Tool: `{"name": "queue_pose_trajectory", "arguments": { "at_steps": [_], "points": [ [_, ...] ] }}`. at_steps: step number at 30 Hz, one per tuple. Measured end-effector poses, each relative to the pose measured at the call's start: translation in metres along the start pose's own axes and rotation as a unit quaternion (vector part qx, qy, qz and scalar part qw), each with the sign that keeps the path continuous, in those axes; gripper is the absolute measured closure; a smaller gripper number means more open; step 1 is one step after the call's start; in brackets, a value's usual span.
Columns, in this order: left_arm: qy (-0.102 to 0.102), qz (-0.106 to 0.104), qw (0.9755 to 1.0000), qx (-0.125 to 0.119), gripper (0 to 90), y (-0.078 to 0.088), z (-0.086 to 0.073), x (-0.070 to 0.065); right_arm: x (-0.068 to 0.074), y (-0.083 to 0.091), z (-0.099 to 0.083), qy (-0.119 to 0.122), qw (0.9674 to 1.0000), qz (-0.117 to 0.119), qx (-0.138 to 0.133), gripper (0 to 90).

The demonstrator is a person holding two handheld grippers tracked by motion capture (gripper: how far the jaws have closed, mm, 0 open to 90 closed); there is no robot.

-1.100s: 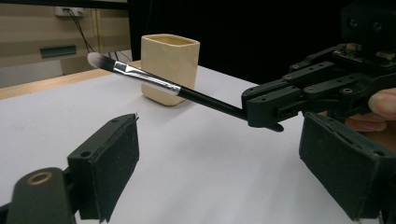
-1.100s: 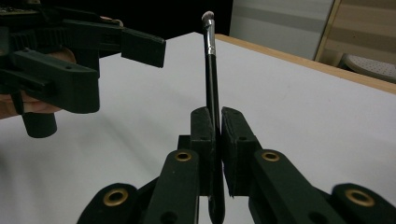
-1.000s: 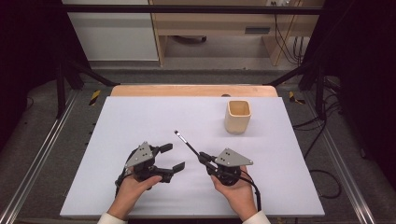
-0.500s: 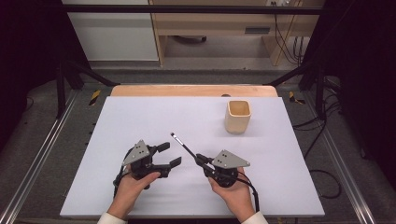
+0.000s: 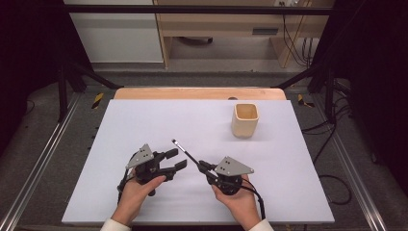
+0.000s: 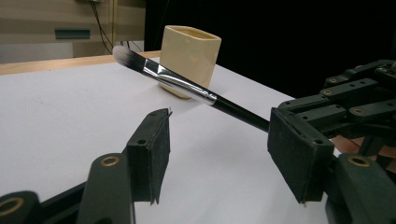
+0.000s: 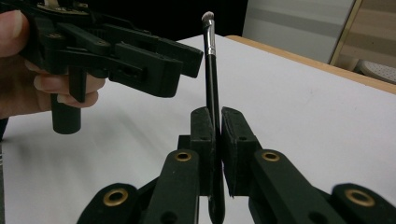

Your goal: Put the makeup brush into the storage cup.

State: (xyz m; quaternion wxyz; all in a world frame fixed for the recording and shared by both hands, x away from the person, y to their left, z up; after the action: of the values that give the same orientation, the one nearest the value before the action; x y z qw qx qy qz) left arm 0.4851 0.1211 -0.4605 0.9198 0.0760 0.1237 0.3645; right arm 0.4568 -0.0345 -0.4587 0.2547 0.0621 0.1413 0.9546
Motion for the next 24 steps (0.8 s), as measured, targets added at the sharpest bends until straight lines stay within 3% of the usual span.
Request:
{"name": "queue_pose_trajectory", "arguments": {
  "at_steps": [10,24],
  "points": [
    [0.018,-0.006,0.9998,0.006,48.0,-0.003,-0.0022,-0.0003,0.0036,-0.0033,-0.0011,0.005,1.0,0.006,0.004,84.1],
    [0.016,-0.001,0.9998,0.008,50.6,-0.0029,-0.0027,0.0008,0.0057,-0.0073,-0.0039,0.003,0.9999,0.009,0.009,84.0]
  ]
}}
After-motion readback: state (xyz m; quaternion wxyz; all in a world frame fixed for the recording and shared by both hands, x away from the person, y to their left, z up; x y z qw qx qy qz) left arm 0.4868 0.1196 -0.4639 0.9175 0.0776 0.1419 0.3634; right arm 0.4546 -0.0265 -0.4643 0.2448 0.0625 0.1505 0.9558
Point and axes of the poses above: each handheld gripper's, and its own axes: y roughly backward along the jaws, z roughly out of its top, x roughly to its left, the point moved 7 cm from there along -y, roughly forward along the jaws, and after that the axes turned 10 degrees about z, right-handed, at the moved point
